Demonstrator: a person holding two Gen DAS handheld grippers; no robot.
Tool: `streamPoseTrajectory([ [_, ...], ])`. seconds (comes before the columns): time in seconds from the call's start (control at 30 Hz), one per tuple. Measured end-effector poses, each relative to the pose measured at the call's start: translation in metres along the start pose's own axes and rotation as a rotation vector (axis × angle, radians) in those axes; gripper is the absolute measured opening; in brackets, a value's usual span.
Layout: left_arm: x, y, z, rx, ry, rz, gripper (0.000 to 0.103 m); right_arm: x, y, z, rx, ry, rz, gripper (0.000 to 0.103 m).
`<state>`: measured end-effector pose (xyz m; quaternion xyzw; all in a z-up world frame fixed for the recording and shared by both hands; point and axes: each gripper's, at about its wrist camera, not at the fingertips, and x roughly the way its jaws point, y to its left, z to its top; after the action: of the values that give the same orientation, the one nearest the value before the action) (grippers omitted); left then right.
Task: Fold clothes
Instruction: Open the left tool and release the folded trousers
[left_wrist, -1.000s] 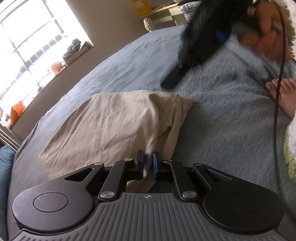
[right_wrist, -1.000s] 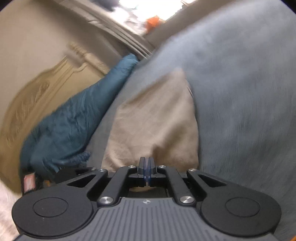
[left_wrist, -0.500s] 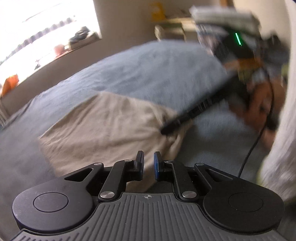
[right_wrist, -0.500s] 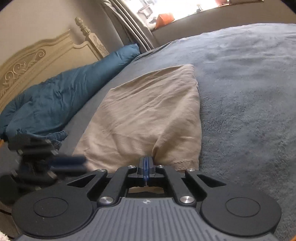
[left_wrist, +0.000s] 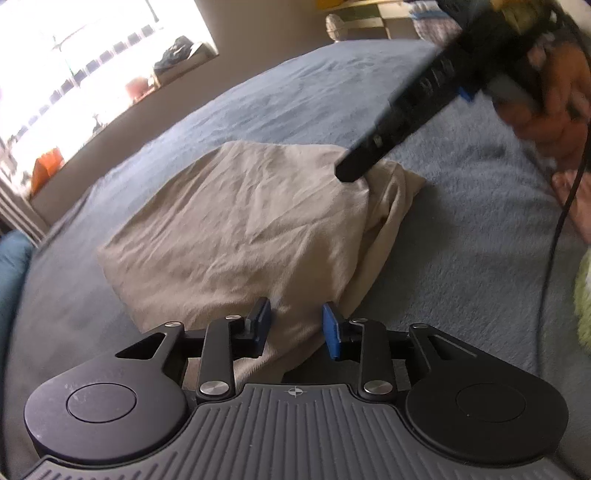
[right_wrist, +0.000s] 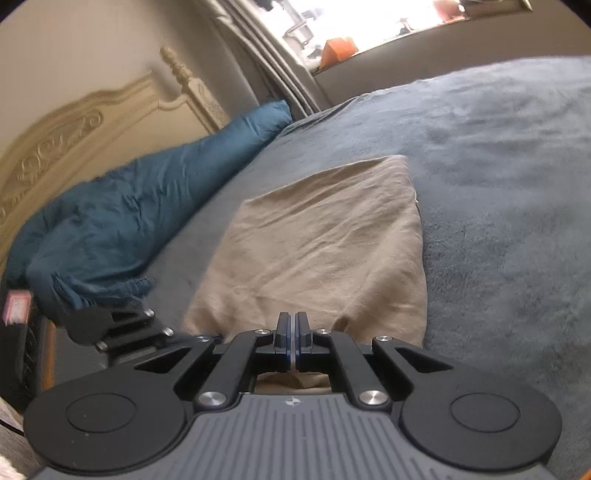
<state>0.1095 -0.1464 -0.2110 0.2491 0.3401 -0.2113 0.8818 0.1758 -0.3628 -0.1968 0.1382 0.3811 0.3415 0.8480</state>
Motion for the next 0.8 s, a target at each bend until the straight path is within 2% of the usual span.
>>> streamPoseTrajectory([
  [0.07,-0.006,0.009,0.001,-0.036,0.008,-0.019,0.033,0.011,-0.003,-0.006,-0.051,0.055,-0.068,0.000],
  [0.2,-0.028,0.044,0.003,-0.218,0.003,-0.083,0.035,-0.002,-0.001,0.001,-0.026,0.013,-0.033,0.001],
  [0.27,-0.037,0.061,0.006,-0.324,-0.015,-0.125,0.046,-0.011,0.003,0.008,-0.026,-0.010,-0.018,0.002],
  [0.3,-0.038,0.065,0.010,-0.354,-0.022,-0.129,0.048,-0.015,0.005,0.011,-0.026,-0.022,-0.011,0.002],
  [0.43,-0.022,0.074,0.028,-0.418,0.002,-0.101,0.050,-0.015,0.006,0.025,-0.043,-0.070,-0.037,0.002],
  [0.53,0.002,0.075,0.035,-0.449,0.082,-0.038,0.050,0.003,-0.003,0.020,-0.055,-0.014,-0.123,0.002],
  [0.6,0.009,0.080,0.032,-0.483,0.116,-0.030,0.050,0.013,-0.009,0.016,-0.057,0.026,-0.177,0.001],
  [0.67,0.016,0.085,0.030,-0.517,0.149,-0.025,0.051,0.011,-0.010,0.023,-0.025,-0.005,-0.171,0.002],
  [0.8,0.019,0.095,0.030,-0.598,0.165,-0.053,0.055,0.007,-0.014,0.039,0.039,-0.066,-0.157,0.003],
])
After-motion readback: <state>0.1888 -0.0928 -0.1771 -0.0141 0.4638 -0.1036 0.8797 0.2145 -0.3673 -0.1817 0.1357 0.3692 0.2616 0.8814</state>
